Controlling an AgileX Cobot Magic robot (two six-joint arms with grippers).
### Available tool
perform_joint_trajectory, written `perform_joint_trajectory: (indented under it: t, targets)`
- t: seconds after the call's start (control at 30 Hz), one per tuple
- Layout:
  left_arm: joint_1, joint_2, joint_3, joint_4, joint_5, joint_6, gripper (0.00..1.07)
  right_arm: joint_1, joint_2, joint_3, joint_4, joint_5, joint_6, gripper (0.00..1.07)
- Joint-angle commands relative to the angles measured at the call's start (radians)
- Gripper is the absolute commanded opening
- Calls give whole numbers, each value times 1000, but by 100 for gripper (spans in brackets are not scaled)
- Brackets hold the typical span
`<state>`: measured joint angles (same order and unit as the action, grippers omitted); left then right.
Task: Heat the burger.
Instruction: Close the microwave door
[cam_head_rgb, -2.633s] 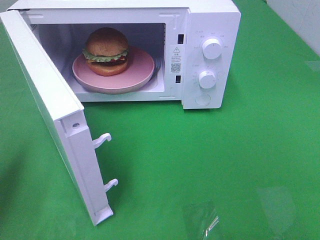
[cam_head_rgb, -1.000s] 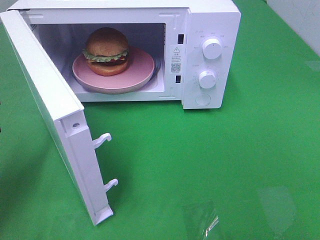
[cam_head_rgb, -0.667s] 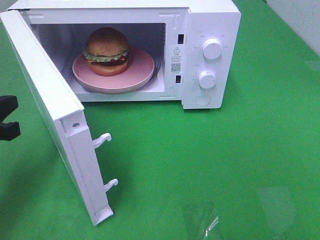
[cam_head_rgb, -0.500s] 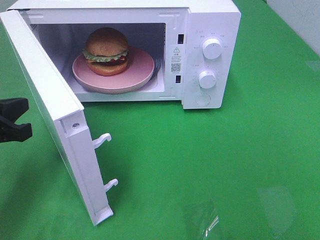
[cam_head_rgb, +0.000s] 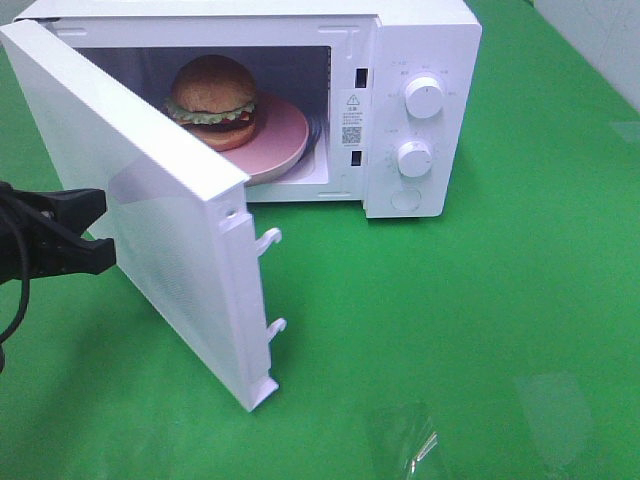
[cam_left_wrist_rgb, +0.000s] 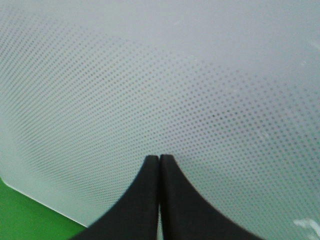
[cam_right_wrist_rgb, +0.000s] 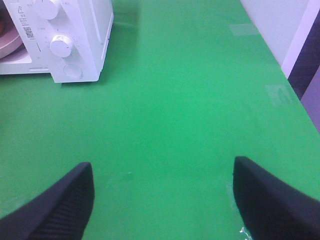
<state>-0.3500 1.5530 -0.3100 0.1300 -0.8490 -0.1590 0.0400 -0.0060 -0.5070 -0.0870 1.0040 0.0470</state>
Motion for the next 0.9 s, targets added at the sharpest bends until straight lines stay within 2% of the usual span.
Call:
perform_joint_trajectory:
  t: [0.03,0.17,0.27,0.37,0.57,0.73,0.9]
  targets:
    - [-42,15,-30,-44,-13,16,0,-6,-23,0,-2,-1,-7,75]
    - [-87,39,-66,-51,-6,16,0,-6,-23,0,-2,-1,-7,75]
    - [-139,72,-109,-92,-6,28,0,-6,-23,0,-2,-1,-7,75]
    - [-152,81,-119,-103,-6,34,0,-6,-23,0,-2,-1,-7,75]
    - [-237,137,-190,-200,2,68,0,-6,-23,0,-2,-1,-7,75]
    - [-262,169,-250,-215,45,75,0,-6,-23,0,-2,-1,-7,75]
    - [-280,201,-332,-230,97,109,0,-6,-23,0,-2,-1,-7,75]
